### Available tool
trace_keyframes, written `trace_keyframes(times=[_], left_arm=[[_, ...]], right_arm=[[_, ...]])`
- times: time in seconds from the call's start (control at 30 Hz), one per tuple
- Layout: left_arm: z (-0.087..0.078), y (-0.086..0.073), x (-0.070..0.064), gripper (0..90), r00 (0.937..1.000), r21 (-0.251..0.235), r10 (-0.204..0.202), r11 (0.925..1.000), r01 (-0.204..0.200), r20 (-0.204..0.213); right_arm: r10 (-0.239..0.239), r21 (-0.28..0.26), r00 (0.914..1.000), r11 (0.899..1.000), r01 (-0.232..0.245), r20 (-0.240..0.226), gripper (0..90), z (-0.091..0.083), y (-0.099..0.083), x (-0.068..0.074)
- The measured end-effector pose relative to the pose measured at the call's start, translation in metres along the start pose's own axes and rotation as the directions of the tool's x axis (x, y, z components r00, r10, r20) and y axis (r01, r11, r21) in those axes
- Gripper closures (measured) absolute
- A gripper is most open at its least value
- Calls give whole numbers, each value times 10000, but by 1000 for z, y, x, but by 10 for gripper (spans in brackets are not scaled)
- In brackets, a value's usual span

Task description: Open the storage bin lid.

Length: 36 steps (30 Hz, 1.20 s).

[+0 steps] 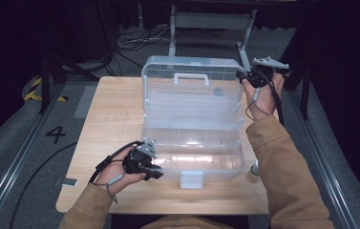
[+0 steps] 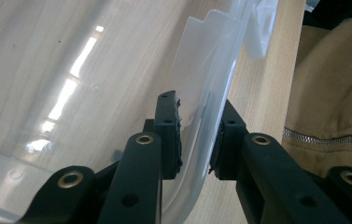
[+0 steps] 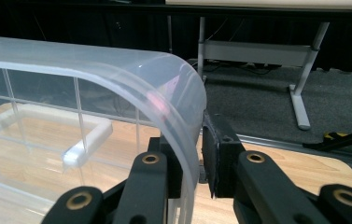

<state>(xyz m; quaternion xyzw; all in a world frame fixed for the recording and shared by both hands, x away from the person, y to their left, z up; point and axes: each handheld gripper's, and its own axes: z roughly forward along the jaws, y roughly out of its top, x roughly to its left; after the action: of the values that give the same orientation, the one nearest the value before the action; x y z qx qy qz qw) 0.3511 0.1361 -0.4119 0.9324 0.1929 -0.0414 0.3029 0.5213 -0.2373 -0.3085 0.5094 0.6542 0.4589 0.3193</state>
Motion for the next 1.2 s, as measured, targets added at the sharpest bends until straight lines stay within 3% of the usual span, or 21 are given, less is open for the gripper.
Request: trace_keyframes(times=[0.47,1.0,1.2], left_arm=[[0,0,0,754,9999,32,-150,9999,150,20],[0,1,0,752,9997,88,-236,9997,236,49],[0,1,1,751,9997,101,-230,9997,229,50]], right_arm=[[96,-174,9999,9998,-96,31,799,12,-3,-3],[429,-641,9984,9969,-453,-369,791,27,-12,-13],[165,-759,9994,9969,-188,-301,792,31,-14,-14]])
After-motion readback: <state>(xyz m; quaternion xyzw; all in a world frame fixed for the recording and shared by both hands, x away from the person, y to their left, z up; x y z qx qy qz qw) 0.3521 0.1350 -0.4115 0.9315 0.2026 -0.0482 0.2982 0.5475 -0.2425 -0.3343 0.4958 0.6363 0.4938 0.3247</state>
